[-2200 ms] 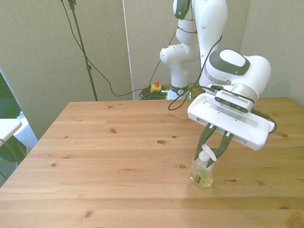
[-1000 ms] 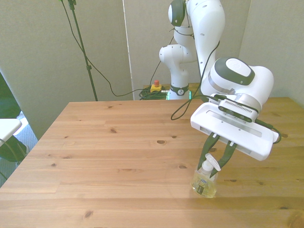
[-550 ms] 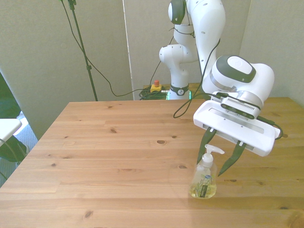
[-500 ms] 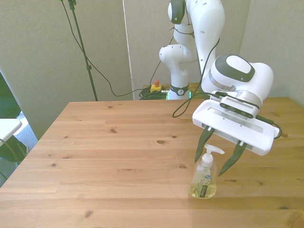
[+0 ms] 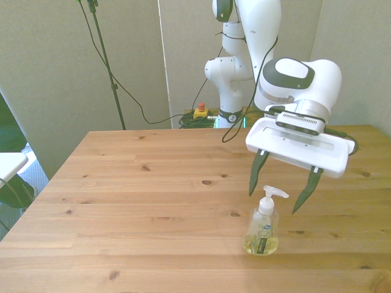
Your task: Stand the sanitizer
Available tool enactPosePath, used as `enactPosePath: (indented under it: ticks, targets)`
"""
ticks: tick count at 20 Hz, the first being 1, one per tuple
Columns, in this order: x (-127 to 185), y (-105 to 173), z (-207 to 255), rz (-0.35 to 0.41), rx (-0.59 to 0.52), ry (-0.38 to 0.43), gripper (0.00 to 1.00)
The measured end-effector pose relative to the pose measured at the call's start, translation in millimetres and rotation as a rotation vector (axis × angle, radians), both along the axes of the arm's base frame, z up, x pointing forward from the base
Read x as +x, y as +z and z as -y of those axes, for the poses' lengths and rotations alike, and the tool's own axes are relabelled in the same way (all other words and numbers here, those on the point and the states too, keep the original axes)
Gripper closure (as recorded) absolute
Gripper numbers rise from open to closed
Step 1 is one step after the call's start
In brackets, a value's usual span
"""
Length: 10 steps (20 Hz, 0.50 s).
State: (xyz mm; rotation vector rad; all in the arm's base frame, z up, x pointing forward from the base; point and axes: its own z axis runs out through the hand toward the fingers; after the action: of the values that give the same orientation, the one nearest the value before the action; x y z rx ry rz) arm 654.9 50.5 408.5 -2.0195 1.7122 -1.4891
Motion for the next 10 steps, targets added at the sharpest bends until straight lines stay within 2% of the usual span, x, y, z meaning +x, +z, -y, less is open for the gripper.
enactPosePath:
  ticks: [4,10]
  targets:
    - [-31.0,14.2,-9.7,-0.14,0.076,0.066,0.0]
    - [-81.1,3.0,-29.8,-0.386,0.158,0.178,0.0]
